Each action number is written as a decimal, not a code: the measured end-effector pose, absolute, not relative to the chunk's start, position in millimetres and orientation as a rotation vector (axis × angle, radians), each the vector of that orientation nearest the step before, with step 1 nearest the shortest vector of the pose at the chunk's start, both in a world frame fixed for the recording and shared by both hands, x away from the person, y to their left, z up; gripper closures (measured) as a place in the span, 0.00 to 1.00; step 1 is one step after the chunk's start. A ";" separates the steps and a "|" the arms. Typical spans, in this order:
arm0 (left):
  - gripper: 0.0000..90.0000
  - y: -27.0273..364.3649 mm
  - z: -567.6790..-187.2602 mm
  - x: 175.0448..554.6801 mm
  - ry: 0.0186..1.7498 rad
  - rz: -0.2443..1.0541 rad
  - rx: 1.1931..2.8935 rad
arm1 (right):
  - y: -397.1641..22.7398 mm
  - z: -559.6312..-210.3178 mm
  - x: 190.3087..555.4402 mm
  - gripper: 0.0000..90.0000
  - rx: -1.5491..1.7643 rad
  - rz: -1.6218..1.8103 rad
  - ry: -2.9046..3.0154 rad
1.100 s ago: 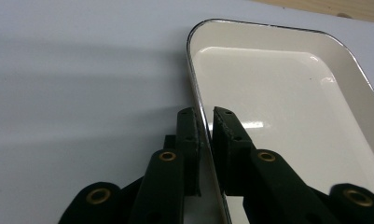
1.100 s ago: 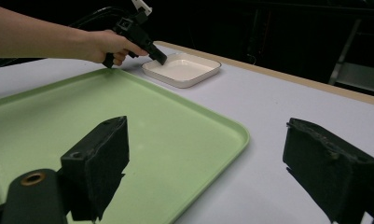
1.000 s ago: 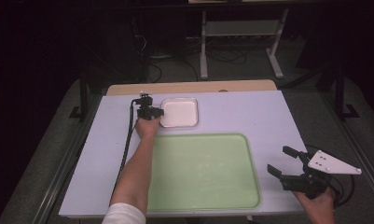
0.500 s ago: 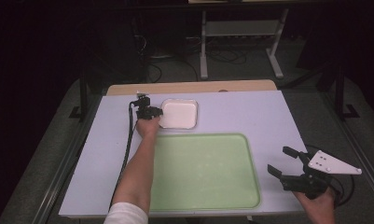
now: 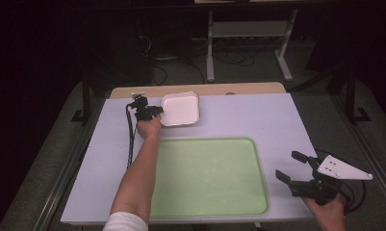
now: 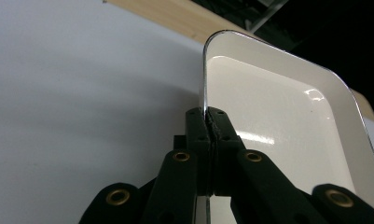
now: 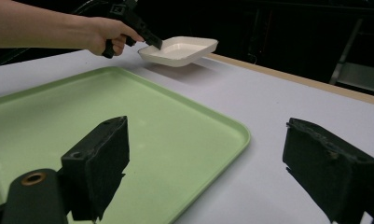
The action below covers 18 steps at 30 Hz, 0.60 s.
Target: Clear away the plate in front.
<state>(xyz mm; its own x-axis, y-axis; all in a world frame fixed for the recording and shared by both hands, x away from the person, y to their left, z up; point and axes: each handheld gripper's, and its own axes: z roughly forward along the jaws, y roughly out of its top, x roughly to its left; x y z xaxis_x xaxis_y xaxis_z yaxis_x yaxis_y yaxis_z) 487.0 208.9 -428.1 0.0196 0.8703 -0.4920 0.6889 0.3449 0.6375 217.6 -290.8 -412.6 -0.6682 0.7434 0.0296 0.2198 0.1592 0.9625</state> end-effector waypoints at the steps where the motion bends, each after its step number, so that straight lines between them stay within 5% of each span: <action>1: 0.98 208.9 -428.1 487.0 1.721 0.257 1.399 | -290.8 -412.6 217.6 0.15 0.913 1.527 1.987; 18: 0.99 206.9 -401.5 460.5 1.652 0.241 1.330 | -289.4 -413.1 218.0 0.15 0.909 1.521 1.995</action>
